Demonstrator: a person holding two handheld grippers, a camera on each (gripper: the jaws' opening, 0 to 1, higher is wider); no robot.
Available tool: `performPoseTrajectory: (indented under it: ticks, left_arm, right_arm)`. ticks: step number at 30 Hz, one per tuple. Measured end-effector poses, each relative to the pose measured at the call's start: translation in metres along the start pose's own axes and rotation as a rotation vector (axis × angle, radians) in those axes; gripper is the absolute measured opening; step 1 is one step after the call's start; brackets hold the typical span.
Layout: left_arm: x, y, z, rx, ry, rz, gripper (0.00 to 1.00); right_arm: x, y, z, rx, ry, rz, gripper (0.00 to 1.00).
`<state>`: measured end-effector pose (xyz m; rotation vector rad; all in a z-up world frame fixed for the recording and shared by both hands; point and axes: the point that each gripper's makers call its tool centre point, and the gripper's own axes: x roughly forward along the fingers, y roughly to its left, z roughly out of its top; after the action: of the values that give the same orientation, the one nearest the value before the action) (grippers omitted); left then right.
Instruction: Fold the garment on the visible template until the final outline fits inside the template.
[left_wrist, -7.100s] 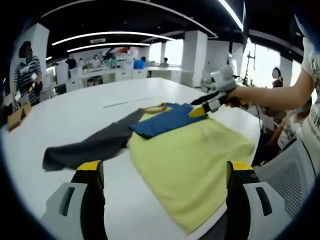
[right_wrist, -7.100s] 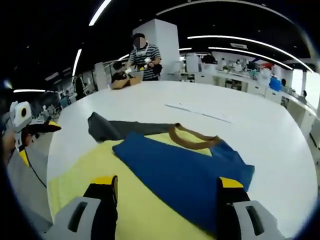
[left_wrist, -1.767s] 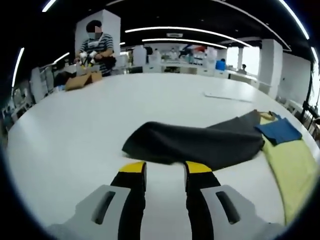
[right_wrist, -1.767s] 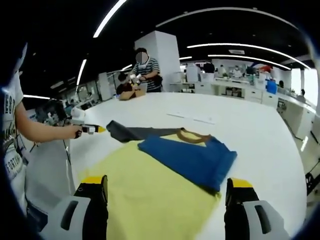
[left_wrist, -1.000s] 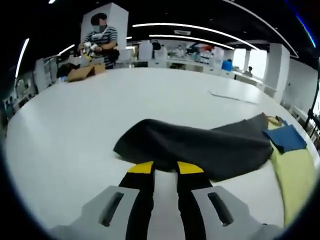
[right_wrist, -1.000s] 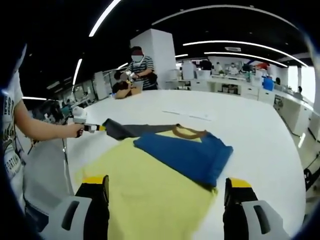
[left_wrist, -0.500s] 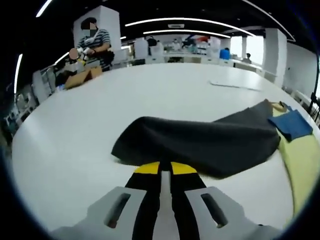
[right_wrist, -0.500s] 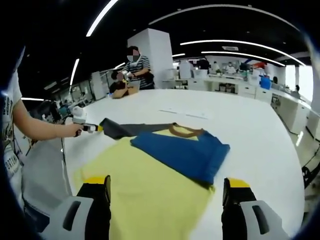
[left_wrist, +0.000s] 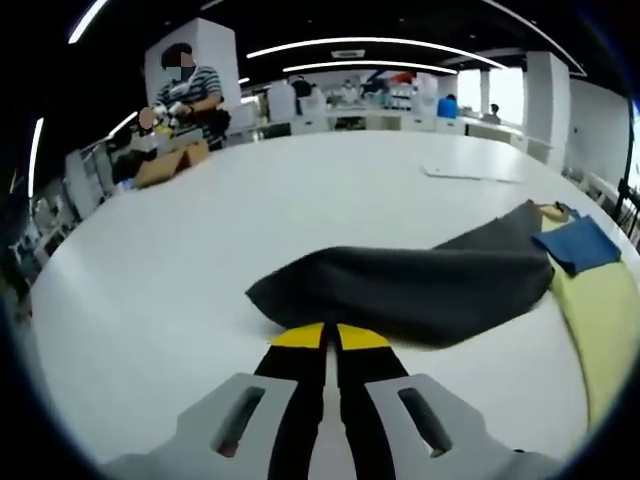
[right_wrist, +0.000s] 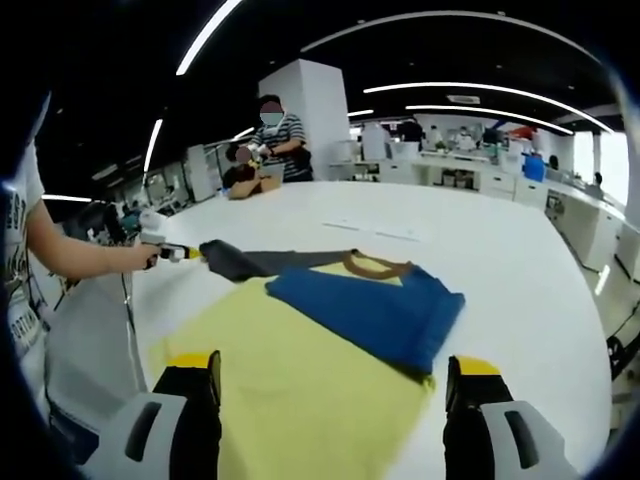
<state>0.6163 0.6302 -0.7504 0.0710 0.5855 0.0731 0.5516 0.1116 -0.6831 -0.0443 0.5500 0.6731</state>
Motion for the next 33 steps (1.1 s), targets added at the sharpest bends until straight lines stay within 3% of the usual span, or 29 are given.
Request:
performPoseTrajectory:
  ticks: [15, 22, 33]
  left_arm:
    - [-0.017, 0.018, -0.006, 0.004, 0.015, 0.005, 0.00]
    - [-0.019, 0.031, -0.017, 0.003, 0.040, 0.029, 0.00]
    - [-0.026, 0.030, -0.028, -0.025, 0.071, 0.030, 0.00]
  right_arm:
    - [-0.004, 0.008, 0.002, -0.037, -0.002, 0.022, 0.99]
    - [-0.006, 0.007, 0.001, -0.037, -0.002, 0.013, 0.99]
    - [-0.012, 0.006, 0.000, -0.029, -0.005, -0.006, 0.99]
